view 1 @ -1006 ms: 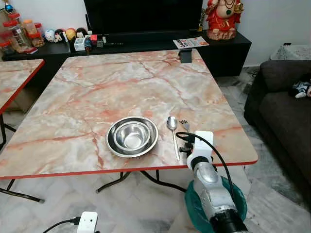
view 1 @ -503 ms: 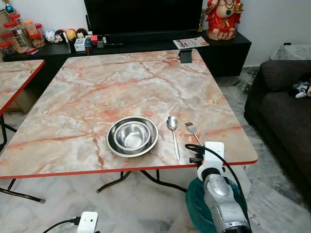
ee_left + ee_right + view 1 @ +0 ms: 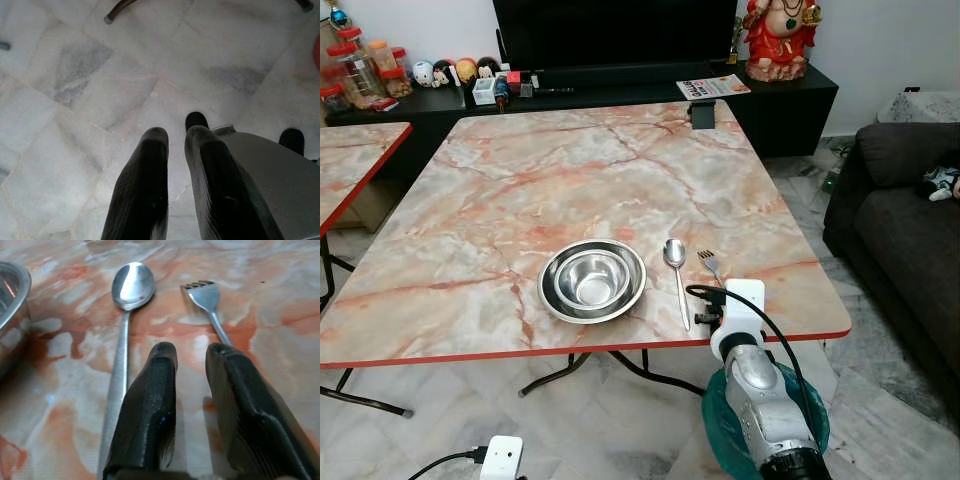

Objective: Setting the table

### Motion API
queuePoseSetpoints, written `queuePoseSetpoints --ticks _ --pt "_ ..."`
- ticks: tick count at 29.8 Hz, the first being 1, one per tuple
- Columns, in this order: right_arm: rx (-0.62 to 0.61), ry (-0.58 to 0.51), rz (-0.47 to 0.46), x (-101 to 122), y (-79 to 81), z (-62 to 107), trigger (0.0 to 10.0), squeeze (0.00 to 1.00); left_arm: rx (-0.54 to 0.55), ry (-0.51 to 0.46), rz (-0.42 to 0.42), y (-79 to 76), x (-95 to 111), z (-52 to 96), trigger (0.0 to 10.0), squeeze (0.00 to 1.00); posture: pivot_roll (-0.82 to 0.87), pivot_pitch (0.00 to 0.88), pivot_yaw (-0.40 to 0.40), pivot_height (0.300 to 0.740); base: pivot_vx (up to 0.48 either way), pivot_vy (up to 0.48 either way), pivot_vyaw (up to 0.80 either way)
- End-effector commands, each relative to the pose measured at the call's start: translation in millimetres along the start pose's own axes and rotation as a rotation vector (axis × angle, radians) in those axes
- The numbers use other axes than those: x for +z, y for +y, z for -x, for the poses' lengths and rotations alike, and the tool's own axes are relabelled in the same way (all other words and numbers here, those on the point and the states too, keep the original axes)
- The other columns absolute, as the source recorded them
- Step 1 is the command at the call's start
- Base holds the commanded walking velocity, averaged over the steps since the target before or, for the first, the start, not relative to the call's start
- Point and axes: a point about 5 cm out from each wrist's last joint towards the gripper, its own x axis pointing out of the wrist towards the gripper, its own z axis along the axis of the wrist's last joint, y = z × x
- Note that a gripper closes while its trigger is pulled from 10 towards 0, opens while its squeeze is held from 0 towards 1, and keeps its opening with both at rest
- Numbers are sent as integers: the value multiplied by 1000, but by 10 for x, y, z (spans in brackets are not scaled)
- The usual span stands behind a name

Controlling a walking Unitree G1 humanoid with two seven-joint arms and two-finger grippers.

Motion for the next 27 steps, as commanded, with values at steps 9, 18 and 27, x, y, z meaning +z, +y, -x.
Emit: queuePoseSetpoints --ticks 9,18,27 --pt "13 -12 -15 66 61 -60 10000 0 -9 24 -14 19 -33 7 10000 0 22 20 60 740 0 0 0" --pt "-28 -111 16 91 -86 75 10000 0 -11 18 -14 22 -30 9 10000 0 6 25 62 740 0 0 0" --pt "-69 -116 45 -85 -370 285 10000 0 -20 19 -14 5 -32 7 10000 0 -6 31 60 740 0 0 0"
